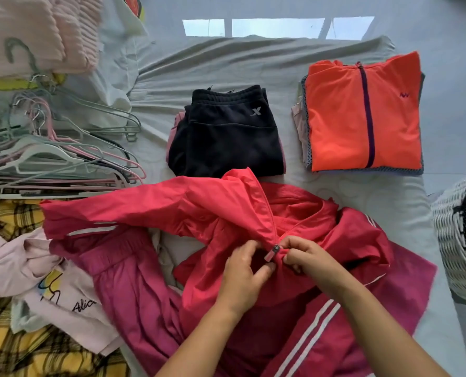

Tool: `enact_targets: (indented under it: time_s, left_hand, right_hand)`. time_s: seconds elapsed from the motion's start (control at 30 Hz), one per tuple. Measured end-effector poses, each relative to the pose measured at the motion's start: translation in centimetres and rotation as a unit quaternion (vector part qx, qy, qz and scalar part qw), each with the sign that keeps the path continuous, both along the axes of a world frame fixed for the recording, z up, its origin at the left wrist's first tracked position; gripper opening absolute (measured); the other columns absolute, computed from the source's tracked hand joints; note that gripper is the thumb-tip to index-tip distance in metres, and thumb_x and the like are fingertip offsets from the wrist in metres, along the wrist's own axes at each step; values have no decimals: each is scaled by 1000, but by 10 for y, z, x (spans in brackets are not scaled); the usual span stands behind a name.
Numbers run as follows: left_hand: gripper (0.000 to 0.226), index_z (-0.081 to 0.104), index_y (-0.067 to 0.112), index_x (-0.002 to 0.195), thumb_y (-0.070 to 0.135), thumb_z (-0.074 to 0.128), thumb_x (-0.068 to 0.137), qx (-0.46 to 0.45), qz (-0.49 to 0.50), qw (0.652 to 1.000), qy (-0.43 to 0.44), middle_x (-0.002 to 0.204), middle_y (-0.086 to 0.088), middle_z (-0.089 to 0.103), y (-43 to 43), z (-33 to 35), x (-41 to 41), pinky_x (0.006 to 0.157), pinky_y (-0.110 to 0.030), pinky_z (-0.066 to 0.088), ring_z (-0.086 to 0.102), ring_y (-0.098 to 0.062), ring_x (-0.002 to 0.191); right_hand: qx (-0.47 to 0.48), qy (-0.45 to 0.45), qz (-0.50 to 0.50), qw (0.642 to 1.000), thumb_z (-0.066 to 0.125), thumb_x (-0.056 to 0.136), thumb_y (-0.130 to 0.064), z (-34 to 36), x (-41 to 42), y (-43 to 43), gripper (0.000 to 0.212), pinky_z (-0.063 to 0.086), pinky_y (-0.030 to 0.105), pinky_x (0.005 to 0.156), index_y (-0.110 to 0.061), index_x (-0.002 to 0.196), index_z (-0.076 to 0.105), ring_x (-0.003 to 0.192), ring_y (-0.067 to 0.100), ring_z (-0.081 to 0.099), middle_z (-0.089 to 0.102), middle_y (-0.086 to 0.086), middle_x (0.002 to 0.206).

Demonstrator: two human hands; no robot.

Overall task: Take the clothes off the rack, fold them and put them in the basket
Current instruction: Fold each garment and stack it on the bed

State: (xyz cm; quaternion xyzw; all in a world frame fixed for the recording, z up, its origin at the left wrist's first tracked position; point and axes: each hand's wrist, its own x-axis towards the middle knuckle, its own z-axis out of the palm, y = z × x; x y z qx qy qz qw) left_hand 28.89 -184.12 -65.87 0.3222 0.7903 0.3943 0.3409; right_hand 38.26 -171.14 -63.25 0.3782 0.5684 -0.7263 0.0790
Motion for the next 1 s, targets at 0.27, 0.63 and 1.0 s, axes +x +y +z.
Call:
enact_targets:
  time_s: [0.27,0.63,1.0]
  left_hand:
    - [21,43,31,86,48,49,75,52,-28,989,132,77,14,49,-15,13,16,72,-18,26,41,-2,80]
    - [31,45,35,94,55,48,70,13,-93,985,144,69,26,41,-72,36,41,74,-16,28,43,-2,80]
    - [26,42,30,77,50,57,74,31,-140,972,188,66,30,31,-147,57,103,62,-17,29,29,8,70]
  right_hand:
    - [95,42,-69,992,85,61,-33,8,23,-36,58,47,15,72,-23,104,48,75,-3,57,60,-9,85]
    - [37,-35,-74,996,56,91,-26,35,52,-85,27,32,19,38,-8,72,55,42,11,45,55,0,49]
    - [-398,-83,-247,880,44,70,-10,65,84,-106,6,10,10,26,-11,64,45,22,4,23,33,-7,38]
